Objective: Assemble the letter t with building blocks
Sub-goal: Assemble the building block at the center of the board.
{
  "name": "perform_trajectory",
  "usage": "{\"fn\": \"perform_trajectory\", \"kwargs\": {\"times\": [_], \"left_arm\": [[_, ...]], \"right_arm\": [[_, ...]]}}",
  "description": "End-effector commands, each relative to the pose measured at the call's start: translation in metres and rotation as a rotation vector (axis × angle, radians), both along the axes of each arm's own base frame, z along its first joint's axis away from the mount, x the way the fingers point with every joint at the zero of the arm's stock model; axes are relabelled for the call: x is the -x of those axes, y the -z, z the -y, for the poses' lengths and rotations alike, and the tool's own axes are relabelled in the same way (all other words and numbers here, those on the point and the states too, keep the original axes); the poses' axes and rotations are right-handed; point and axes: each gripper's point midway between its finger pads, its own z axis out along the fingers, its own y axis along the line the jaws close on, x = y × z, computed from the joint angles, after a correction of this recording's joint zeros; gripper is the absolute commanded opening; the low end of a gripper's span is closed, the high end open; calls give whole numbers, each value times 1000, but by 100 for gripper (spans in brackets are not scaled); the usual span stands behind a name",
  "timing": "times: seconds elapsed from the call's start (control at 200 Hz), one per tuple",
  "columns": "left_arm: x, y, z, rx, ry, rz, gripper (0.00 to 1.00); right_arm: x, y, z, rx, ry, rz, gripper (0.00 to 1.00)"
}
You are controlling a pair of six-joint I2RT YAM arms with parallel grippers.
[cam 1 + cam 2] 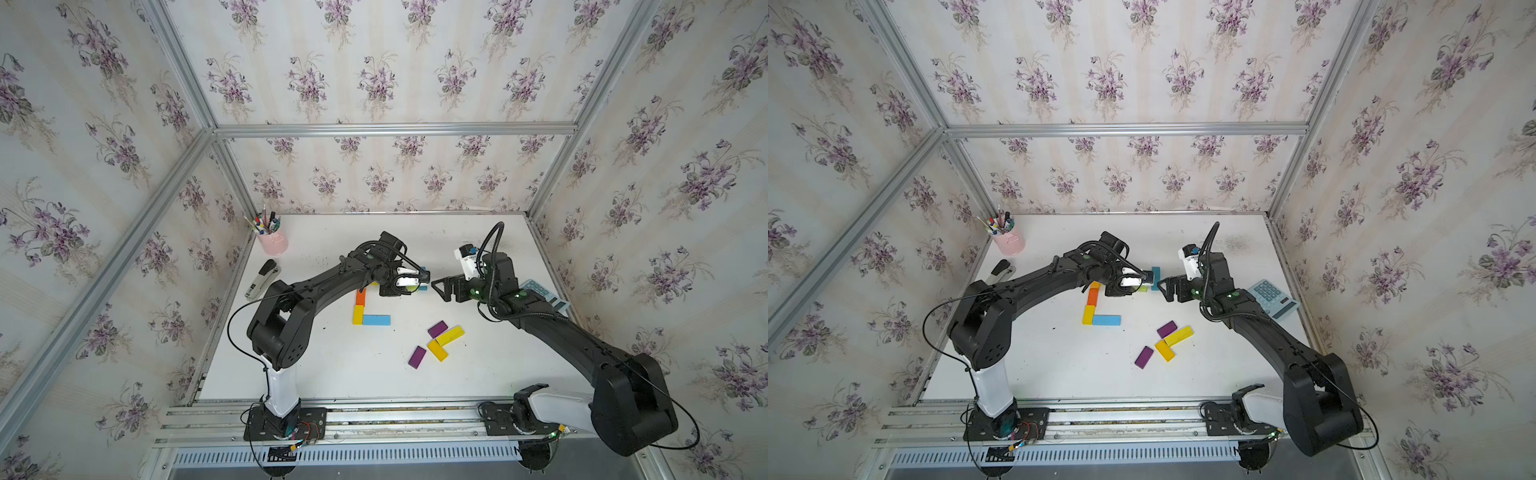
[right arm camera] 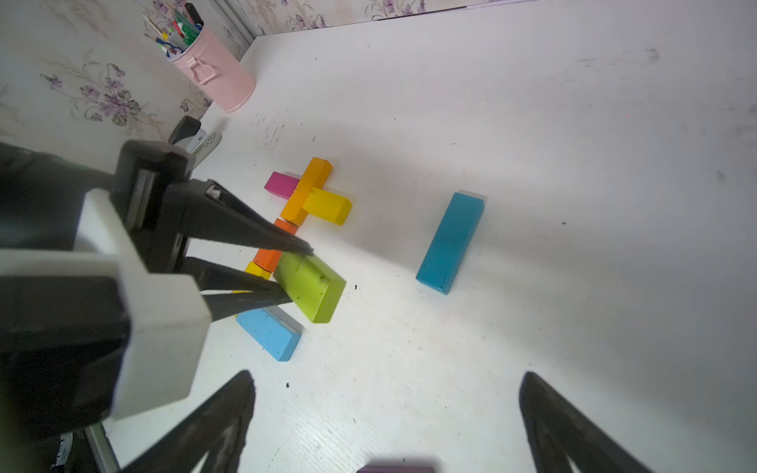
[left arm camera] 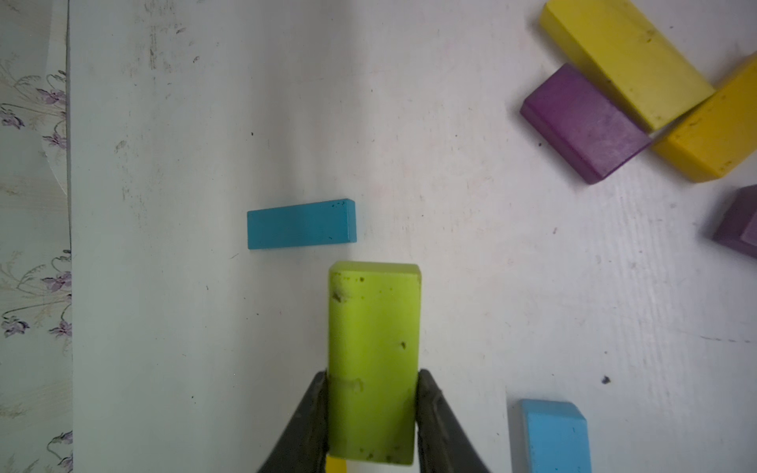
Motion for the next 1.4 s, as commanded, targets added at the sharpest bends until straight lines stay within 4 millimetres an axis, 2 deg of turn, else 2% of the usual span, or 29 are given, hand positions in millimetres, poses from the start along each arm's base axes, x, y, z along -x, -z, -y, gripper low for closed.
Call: {"fn": "perform_trajectory", "kwargs": {"times": [0.0,0.235,0.325,0.53,0.844,1.199,1.399], "left_arm": [[-11,2,2,4,14,3,34],[-37,14,8,0,13,-11,34],[-45,20,10,-5,10,-17,34],[-53,29,16,14,15,-45,35],[-55,44,13,2,0,-68,35],[-61,60,13,-16,-12,-70,36],[-74,66,7,-50,-35,-74,36]], "right_arm": [[-3,-5,-13,-19,-97,102,100],[-1,17,-10,29,-117,130,100],[3,19,-11,19,-133,131,100],[7,30,-14,18,-156,102,100],[3,38,-13,34,-146,80,100],[0,38,-9,52,-123,89,100],[0,39,-8,55,-119,83,100]]}}
